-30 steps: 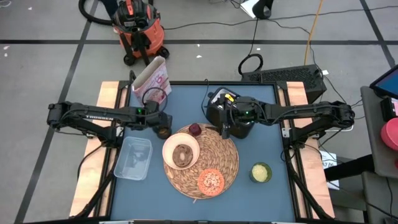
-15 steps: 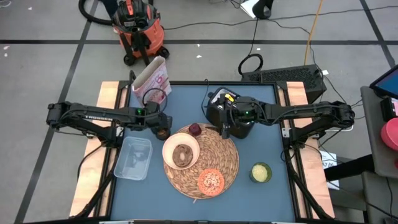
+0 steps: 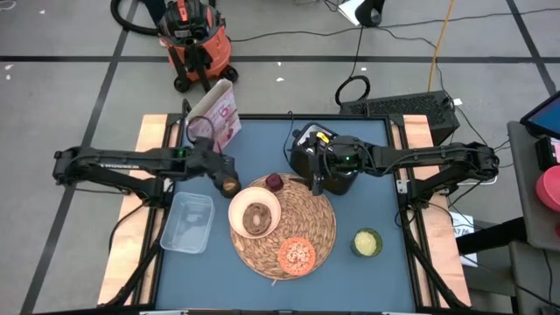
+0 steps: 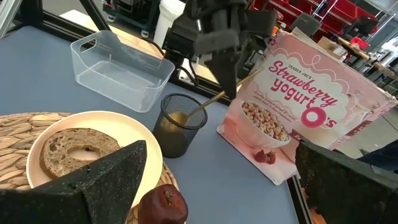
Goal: Arrange a breakfast setting
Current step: Put the gold spoon on the placemat beside the orange bowl
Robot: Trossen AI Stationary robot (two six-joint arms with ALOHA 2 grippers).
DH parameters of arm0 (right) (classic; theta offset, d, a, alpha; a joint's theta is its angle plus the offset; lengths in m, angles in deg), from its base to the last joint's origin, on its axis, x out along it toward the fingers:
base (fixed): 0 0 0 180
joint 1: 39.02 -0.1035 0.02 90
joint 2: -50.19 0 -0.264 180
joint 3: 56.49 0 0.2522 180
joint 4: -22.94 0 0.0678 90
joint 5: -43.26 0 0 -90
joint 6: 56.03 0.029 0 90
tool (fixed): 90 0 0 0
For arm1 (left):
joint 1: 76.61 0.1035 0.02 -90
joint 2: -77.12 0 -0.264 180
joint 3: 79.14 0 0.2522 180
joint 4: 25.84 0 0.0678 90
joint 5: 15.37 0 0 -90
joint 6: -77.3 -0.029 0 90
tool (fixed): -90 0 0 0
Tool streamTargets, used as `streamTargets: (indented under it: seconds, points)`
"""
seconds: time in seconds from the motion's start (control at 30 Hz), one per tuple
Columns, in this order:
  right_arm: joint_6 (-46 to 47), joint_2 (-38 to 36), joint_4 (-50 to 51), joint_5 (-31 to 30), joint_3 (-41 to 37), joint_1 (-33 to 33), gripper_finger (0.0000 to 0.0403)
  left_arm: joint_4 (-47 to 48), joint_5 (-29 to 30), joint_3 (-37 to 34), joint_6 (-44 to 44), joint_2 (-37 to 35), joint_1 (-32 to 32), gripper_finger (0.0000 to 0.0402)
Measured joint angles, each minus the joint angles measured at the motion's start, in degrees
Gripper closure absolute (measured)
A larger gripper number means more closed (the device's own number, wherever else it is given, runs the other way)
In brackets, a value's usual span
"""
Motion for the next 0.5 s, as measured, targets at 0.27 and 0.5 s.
streamTargets:
  seconds: [0.27,0.5]
  points:
    - [0.00,0.00,0.00,-0.02,0.00,0.00,0.0005,-0.03,0.02,0.00,0.40,-6.93,0.00,0.0364]
    - [0.00,0.00,-0.02,-0.02,0.00,0.00,0.0005,-1.19,0.06,0.00,1.36,-10.29,0.00,0.0364]
